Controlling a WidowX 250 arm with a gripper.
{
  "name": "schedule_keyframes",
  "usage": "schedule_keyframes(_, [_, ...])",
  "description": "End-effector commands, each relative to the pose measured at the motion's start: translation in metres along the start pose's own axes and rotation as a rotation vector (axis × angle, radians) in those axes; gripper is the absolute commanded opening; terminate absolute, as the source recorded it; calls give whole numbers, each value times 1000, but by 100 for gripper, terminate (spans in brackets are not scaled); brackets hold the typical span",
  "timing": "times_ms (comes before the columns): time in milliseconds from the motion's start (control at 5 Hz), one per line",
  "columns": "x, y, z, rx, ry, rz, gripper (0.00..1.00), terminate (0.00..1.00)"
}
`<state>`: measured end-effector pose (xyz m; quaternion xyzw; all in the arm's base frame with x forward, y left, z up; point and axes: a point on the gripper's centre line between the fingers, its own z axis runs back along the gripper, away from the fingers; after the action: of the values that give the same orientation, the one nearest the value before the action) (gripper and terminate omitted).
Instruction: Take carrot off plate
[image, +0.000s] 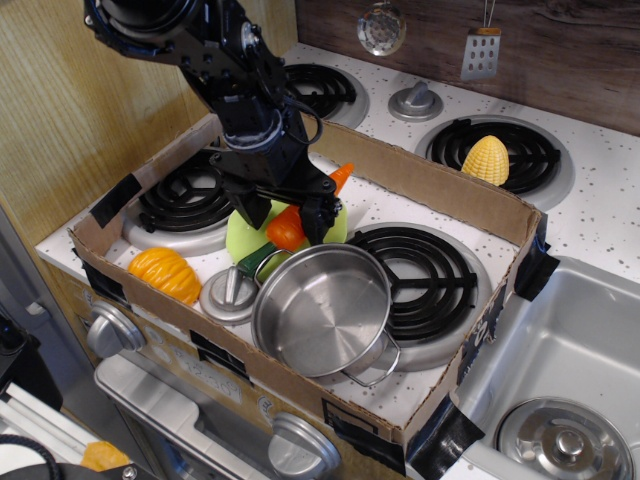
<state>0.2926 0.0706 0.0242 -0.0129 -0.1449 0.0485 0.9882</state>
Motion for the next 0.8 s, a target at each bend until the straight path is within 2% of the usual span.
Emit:
schedule_keyframes(0, [12, 3, 4, 30, 1, 67, 0, 0])
schedule_keyframes(200, [12, 3, 7, 43, 16, 98, 0, 0])
schedule_keyframes(600, [27, 25, 37, 144, 29, 56, 0, 0])
